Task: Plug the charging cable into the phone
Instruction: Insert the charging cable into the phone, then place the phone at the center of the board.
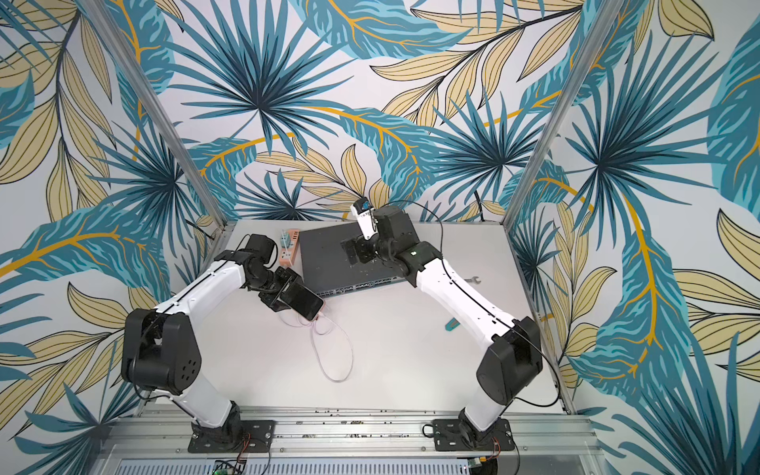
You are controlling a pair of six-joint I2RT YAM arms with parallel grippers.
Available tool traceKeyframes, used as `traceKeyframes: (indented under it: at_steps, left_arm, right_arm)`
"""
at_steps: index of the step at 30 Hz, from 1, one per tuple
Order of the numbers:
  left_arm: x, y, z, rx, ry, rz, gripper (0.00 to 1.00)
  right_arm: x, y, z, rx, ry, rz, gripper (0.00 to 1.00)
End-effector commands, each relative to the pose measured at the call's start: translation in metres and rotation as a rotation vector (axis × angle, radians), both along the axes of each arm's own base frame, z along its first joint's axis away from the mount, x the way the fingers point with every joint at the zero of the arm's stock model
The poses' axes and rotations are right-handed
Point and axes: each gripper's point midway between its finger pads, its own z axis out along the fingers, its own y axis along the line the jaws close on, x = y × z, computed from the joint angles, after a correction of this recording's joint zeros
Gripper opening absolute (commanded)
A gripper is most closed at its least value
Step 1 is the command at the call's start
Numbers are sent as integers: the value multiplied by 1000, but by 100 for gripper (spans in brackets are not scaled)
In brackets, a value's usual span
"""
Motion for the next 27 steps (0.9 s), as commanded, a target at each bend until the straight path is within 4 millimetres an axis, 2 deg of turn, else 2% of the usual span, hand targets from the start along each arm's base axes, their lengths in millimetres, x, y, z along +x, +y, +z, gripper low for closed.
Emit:
traceKeyframes:
  at_steps: [1, 7, 10, 13, 16, 18, 21, 27]
  left_arm:
    - [9, -31, 22, 9, -82, -149, 0]
    - [31, -90, 29, 78, -142, -329, 0]
    - [45, -130, 28, 83, -182, -436, 0]
    - [55, -167, 28, 109, -213, -549, 0]
    - [57, -206, 23, 106, -231, -659, 0]
    - [54, -228, 16, 84, -225, -708, 0]
    - [48, -244, -14, 81, -171, -742, 0]
    - [36, -254, -43, 78, -119, -764, 0]
  right_arm:
    - [-9, -7, -30, 16, 127, -5, 100]
    - [-21, -38, -55, 44, 220, -68, 100]
    - [-28, -65, -62, 79, 244, -131, 100]
    - [-28, -103, -69, 114, 263, -243, 100]
    - [-28, -138, -70, 144, 265, -346, 100]
    - [-32, -154, -70, 156, 260, -389, 100]
    - [-39, -164, -73, 161, 262, -408, 100]
    - [-47, -181, -81, 141, 252, -460, 100]
